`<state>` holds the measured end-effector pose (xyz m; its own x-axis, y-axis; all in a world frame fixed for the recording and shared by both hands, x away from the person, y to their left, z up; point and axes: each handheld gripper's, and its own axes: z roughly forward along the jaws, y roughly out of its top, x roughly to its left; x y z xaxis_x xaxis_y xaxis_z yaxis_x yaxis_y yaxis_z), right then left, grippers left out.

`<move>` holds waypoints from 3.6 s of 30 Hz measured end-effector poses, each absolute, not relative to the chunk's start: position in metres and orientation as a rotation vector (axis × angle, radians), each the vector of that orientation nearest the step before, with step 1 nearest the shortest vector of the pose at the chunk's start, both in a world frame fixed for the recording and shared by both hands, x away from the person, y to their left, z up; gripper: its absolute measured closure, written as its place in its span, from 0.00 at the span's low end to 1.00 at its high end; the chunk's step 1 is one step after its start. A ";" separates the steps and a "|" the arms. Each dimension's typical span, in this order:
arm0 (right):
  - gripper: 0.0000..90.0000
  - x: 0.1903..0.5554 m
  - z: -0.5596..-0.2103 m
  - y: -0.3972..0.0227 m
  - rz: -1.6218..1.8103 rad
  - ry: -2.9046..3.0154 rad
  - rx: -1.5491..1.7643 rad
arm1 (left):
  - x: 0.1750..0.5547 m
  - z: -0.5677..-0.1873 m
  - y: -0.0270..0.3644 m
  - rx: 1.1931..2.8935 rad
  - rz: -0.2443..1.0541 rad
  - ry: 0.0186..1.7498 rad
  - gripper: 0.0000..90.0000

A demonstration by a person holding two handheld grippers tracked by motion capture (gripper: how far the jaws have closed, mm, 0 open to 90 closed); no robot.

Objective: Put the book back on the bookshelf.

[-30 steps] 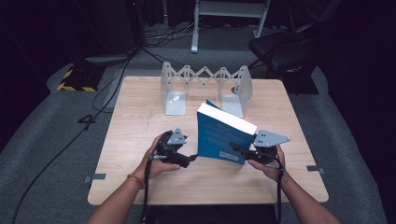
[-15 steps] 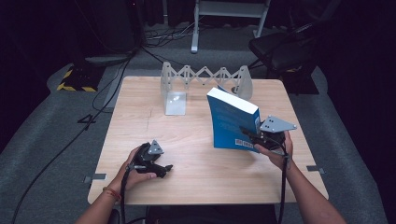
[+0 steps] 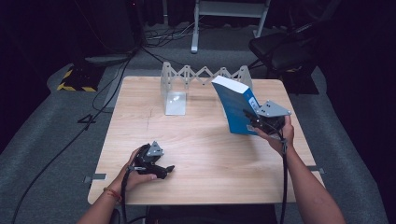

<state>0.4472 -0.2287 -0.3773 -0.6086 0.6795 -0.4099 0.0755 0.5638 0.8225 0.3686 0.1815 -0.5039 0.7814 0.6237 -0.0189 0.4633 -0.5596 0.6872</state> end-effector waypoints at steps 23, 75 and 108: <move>0.69 0.504 -0.347 -0.211 1.042 1.965 0.751 | 0.371 -0.504 0.181 2.276 0.283 0.769 0.16; 0.67 0.512 -0.430 -0.218 1.294 1.760 1.035 | 0.371 -0.504 0.181 2.279 0.277 0.754 0.16; 0.67 0.524 -0.436 -0.213 1.241 1.685 1.113 | 0.373 -0.504 0.180 2.282 0.271 0.741 0.16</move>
<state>0.5245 -0.2134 -0.4357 -0.3381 0.9382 -0.0733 0.2083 0.1506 0.9664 0.3729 0.1799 -0.5042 0.8136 0.5811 -0.0186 0.4318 -0.5824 0.6887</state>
